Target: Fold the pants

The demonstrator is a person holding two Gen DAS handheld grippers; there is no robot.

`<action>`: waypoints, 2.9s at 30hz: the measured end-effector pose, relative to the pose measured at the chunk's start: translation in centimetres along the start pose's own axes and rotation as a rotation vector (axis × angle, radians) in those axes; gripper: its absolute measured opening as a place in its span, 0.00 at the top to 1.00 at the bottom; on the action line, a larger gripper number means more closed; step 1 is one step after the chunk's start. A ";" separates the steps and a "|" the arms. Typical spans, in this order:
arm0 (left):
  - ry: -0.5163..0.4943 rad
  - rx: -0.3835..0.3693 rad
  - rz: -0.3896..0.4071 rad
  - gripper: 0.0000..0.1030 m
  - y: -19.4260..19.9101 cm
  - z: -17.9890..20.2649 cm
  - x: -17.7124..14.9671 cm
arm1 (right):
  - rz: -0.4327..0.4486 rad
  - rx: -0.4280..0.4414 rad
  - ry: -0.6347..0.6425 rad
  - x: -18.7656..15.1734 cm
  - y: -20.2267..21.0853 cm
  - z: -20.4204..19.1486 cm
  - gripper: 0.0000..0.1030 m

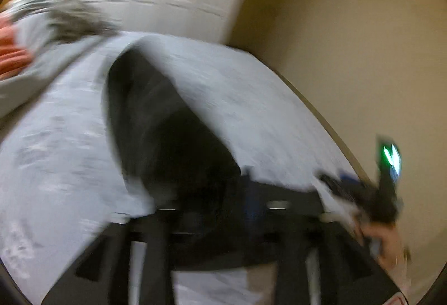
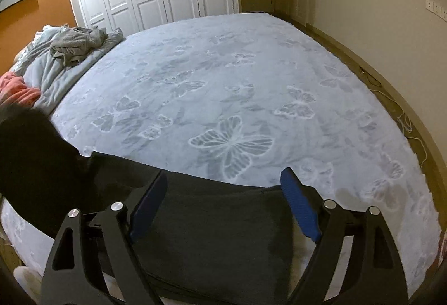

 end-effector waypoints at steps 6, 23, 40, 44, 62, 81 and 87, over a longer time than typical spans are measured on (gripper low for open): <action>0.040 -0.001 -0.051 0.20 -3.1 -0.1 -4.7 | -0.038 0.064 -0.037 -0.9 0.2 0.4 0.21; 0.142 0.071 -0.133 0.20 -8.1 -7.7 -8.3 | -0.260 0.277 -0.329 -5.4 -9.1 -0.1 0.23; 0.038 0.187 -0.147 0.20 -9.0 -6.1 -10.3 | 0.036 0.295 -0.041 -2.1 -1.0 -6.1 0.85; -0.011 0.232 -0.130 0.20 -9.3 -5.5 -10.6 | -0.060 0.236 -0.134 -4.3 -4.2 -3.7 0.85; 0.124 0.109 -0.195 0.16 -9.5 -6.6 -10.3 | -0.160 0.178 -0.305 -9.7 -0.8 3.3 0.73; -0.267 -0.140 0.059 0.16 -5.3 7.1 -8.0 | -0.208 0.413 -0.112 -1.9 2.1 -8.9 0.85; -0.311 -0.060 0.051 0.32 -8.8 9.8 -7.3 | -0.279 0.463 -0.108 -0.8 1.2 -11.5 0.83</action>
Point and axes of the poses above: each gripper's, at about its wrist camera, not at the fingertips, and y roughly against the way its jaws point, z to its right, x to its top, the point moved 7 cm from there along -y, roughly the way its jaws point, and after that the axes turned 13 degrees about x, right-handed, at the moved point
